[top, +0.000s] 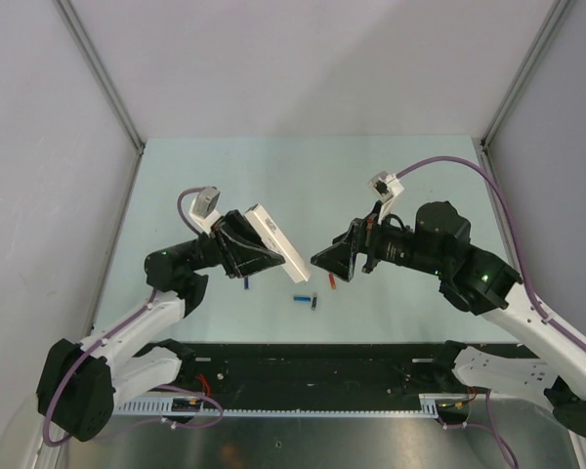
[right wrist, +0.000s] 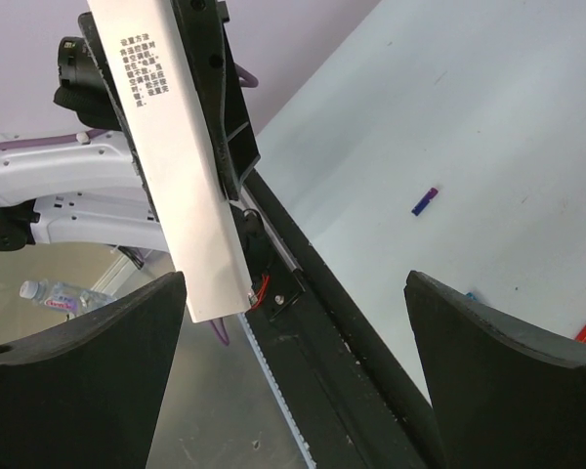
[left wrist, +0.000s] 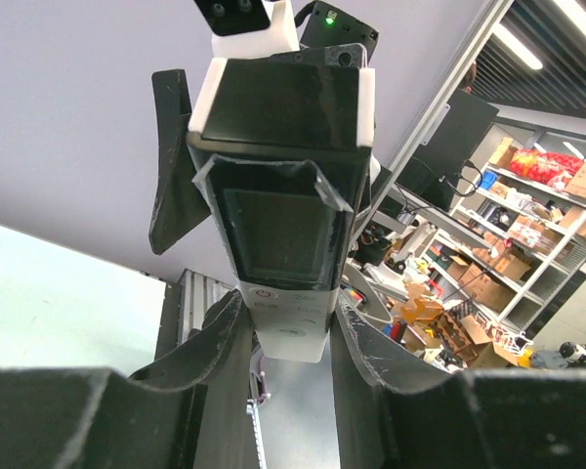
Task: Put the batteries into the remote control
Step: Remove the battery cover from the remote control.
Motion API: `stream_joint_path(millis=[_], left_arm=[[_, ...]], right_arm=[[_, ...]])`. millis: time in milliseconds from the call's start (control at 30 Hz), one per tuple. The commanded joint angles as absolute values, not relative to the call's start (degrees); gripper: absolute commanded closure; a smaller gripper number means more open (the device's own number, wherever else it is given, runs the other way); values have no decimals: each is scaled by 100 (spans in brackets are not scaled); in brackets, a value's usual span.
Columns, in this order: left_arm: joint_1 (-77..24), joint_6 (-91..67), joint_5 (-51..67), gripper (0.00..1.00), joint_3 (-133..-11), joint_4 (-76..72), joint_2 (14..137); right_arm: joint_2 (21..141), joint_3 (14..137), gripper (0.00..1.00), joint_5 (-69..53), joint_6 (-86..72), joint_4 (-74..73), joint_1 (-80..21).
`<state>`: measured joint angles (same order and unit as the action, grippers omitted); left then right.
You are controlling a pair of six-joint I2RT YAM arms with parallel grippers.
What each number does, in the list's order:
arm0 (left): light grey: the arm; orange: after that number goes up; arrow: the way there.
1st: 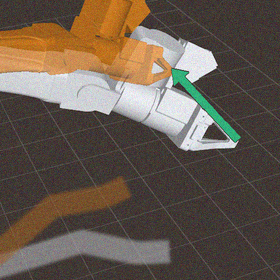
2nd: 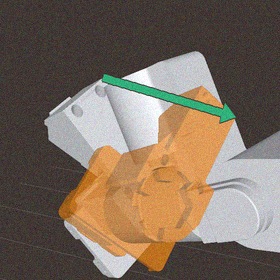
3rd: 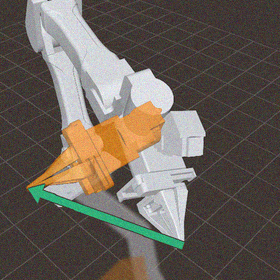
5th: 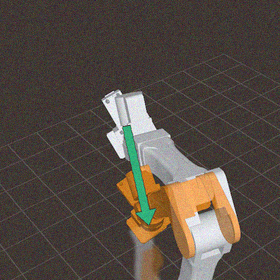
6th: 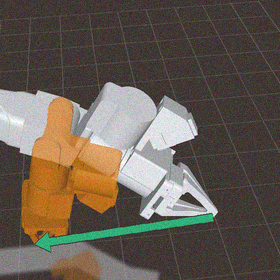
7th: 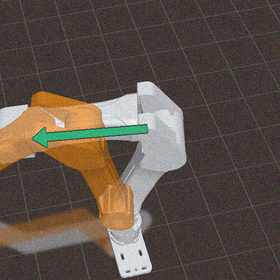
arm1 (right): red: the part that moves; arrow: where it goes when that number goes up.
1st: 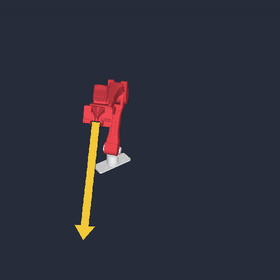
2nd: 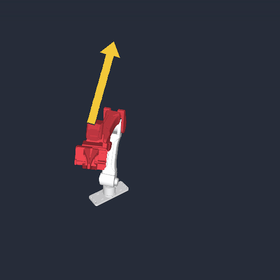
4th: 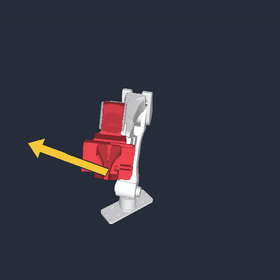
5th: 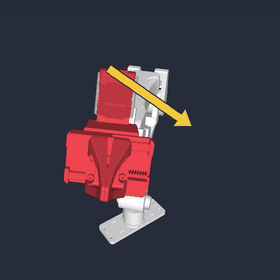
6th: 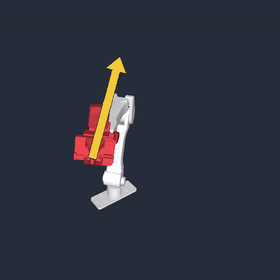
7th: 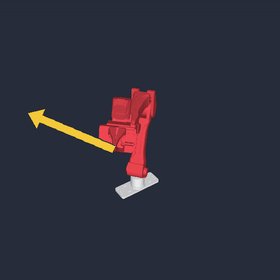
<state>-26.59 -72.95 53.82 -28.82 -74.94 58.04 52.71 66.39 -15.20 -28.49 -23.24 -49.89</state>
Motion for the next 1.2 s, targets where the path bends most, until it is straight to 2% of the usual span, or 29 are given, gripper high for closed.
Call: stream_joint_path(millis=[0,267,500,767,867,1167], left_arm=[[-2602,-7392,5361,100,-2786,-9606,5590],[-2593,-7383,5335,100,-2751,-9606,5625],[-2593,-7409,5326,100,-2830,-9606,5651],[-2593,-7453,5309,100,-2804,-9606,5704],[-2593,-7549,5291,100,-2804,-9606,5774],[-2593,-7682,5256,100,-2804,-9606,5880]], right_arm=[[5326,6653,0,-1407,-2839,-2057,-5036],[5203,6653,0,-1380,-2751,-2092,-5045],[5396,6653,2,-2284,-2830,-1785,-5080],[5563,6680,5,-2312,-2690,-1749,-5247],[5607,6723,7,-2242,-2619,-1872,-5300],[5792,6794,22,-2250,-2461,-1969,-5344]])
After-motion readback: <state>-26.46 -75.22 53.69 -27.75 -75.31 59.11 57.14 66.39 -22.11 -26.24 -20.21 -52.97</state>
